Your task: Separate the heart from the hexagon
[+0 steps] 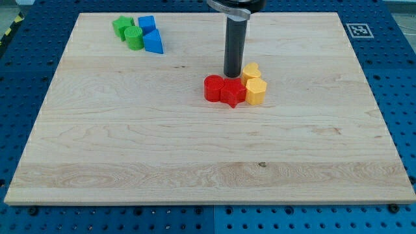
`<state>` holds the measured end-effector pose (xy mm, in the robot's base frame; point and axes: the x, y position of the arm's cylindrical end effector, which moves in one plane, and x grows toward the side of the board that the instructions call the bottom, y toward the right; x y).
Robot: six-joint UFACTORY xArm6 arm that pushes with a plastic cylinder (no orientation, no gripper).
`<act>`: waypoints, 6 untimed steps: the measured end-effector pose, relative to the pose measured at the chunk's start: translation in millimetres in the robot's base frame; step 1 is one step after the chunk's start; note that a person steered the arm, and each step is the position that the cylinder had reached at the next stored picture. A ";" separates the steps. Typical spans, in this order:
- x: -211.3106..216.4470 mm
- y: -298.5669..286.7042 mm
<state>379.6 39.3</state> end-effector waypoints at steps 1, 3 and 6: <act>9.6 20.4; 5.2 52.2; -8.3 113.1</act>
